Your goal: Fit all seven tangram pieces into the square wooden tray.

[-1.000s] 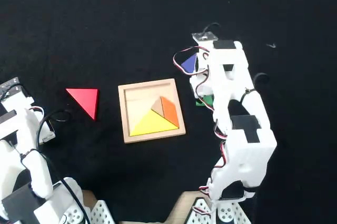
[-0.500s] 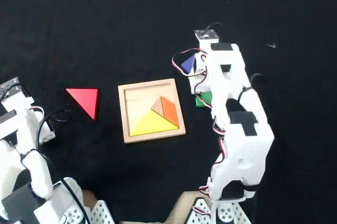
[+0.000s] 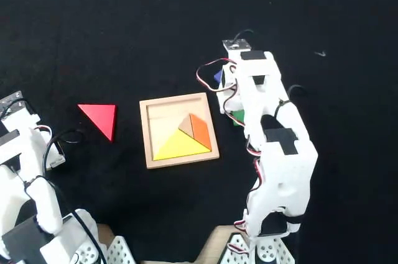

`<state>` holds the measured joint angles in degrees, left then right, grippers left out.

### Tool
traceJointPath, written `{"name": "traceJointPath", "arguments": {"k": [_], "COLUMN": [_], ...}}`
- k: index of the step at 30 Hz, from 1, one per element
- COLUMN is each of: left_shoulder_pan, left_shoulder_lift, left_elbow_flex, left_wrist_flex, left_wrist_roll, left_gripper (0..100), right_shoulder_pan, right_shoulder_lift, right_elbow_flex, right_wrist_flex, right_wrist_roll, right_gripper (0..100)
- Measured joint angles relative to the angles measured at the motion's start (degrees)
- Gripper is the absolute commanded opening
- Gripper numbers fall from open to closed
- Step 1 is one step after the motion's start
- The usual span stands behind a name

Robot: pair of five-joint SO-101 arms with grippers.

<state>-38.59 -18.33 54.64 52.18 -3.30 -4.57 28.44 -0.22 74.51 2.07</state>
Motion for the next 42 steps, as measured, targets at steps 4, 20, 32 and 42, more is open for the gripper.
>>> {"name": "traceJointPath", "arguments": {"k": [4, 20, 32, 42], "left_shoulder_pan": [0.00, 0.00, 0.00, 0.00], "left_shoulder_lift": [0.00, 0.00, 0.00, 0.00], "left_elbow_flex": [0.00, 0.00, 0.00, 0.00], "left_wrist_flex": [0.00, 0.00, 0.00, 0.00], "left_wrist_roll": [0.00, 0.00, 0.00, 0.00], "left_gripper": [5, 5, 5, 5], "right_shoulder_pan": [0.00, 0.35, -15.38, -24.18], "right_shoulder_lift": [0.00, 2.64, -8.88, -3.34], "right_elbow_flex": [0.00, -4.57, -6.51, -6.51], "right_wrist_flex": [0.00, 2.73, 4.31, -3.96], "right_wrist_roll": [0.00, -0.18, 20.04, 20.48], "right_gripper": [25.0, 15.2, 14.9, 14.9]}}
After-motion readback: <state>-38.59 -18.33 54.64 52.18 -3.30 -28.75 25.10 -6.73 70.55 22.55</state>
